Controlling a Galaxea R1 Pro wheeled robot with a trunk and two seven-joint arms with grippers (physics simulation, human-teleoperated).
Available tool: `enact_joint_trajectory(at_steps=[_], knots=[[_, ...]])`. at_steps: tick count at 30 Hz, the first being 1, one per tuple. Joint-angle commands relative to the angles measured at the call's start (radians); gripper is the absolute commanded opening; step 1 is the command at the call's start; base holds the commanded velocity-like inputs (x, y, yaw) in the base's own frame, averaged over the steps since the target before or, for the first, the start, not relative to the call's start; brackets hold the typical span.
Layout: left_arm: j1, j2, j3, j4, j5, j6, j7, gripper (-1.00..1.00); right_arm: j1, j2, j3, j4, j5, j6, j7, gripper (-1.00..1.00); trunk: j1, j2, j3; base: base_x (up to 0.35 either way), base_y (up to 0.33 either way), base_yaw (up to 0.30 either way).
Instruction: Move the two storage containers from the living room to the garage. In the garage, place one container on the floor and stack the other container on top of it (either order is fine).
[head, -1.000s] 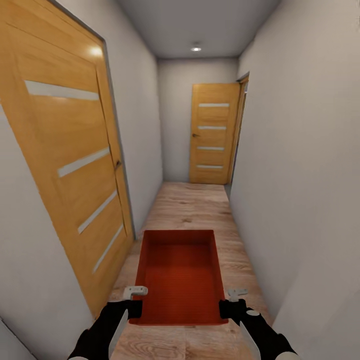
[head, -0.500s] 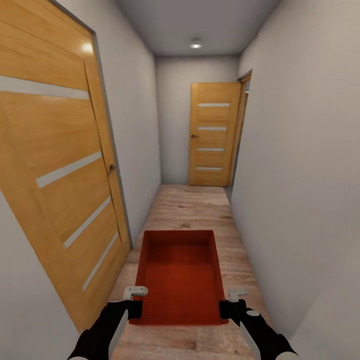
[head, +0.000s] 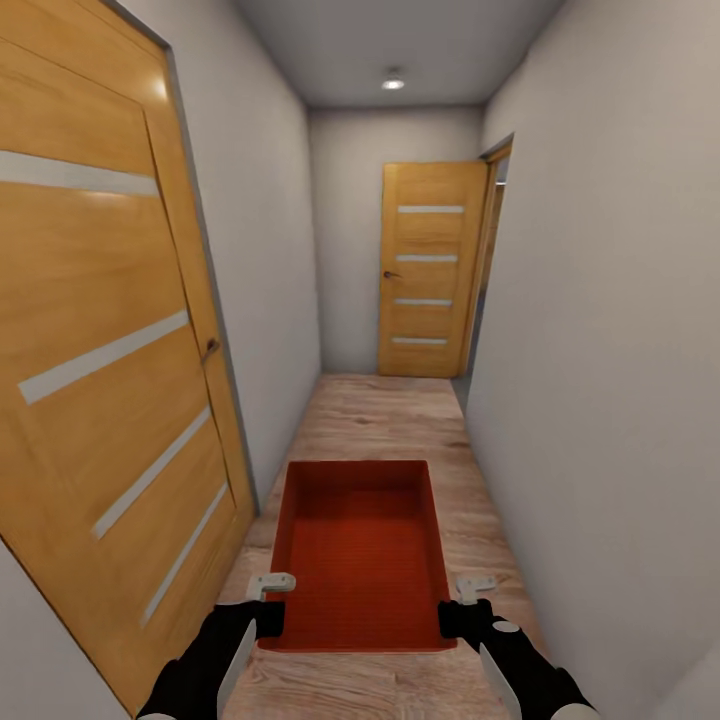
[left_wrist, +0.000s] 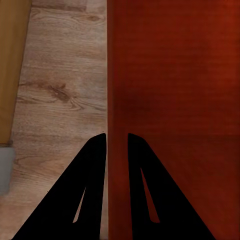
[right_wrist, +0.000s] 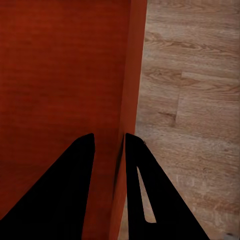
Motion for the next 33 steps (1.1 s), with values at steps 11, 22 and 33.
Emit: enact_joint_trajectory(at_steps=[11,22,33], knots=[[-0.001,0.005,0.002,-0.009,-0.046,0.007,0.021,-1.00,0.000,-0.001,0.023,0.001,0.013,0.007,0.002,-1.00,0.001,-0.002,-0.002,0.327,0.000,0.000],[-0.001,0.005,0.002,-0.009,-0.046,0.007,0.021,-1.00,0.000,-0.001,0.023,0.001,0.013,0.007,0.002,-1.00,0.001,-0.002,-0.002,0.327,0.000,0.000],[-0.002,0.005,0.002,-0.009,-0.047,0.007,0.021,-1.00,0.000,-0.001,0.023,0.001,0.013,0.007,0.002,-1.00,0.001,-0.002,-0.002,0.327,0.000,-0.005]])
